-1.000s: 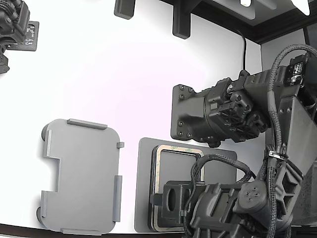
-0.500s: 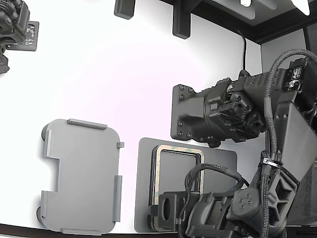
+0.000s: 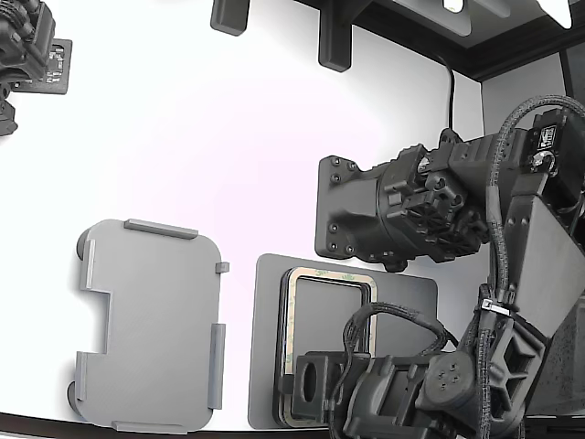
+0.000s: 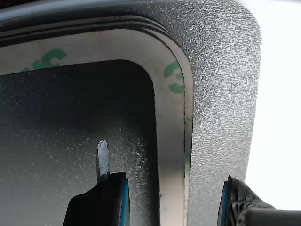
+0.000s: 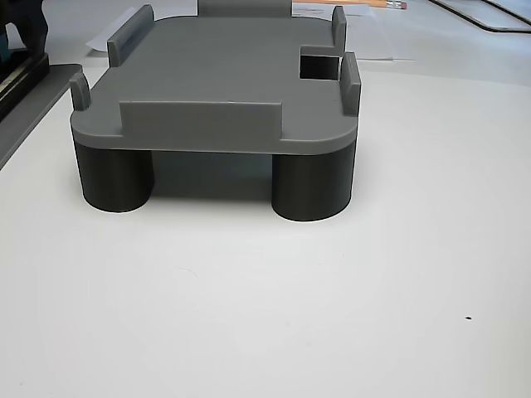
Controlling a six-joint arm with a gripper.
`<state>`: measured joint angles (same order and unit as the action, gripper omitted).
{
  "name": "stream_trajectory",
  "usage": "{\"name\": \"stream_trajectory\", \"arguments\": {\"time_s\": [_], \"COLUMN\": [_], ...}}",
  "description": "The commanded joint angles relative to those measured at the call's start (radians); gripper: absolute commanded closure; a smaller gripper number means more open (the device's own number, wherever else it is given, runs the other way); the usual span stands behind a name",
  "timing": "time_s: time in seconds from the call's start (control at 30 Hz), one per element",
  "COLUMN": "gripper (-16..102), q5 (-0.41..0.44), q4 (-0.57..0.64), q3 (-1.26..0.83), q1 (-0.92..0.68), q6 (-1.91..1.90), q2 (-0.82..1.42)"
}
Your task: Move top rectangular frame to the holder.
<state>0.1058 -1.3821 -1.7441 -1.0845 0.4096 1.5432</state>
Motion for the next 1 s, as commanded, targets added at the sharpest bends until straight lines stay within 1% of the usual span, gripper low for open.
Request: {"name": "stream_trajectory", "arguments": {"time_s": [0.0, 0.37, 0.5, 0.63, 0.97], "gripper": [10, 31, 35, 42, 44], "q5": [0.008, 0.034, 0.032, 0.032, 0.038], "q4": [0.000, 0.006, 0.008, 0.006, 0.008], "q3": [0.020, 0.031, 0.034, 0.031, 0.025], "q1": [0.008, 0.006, 0.006, 0.006, 0.006], "q6": [0.011, 0.037, 0.034, 0.032, 0.037], "q2": [0.020, -0.008, -0.008, -0.008, -0.011]}}
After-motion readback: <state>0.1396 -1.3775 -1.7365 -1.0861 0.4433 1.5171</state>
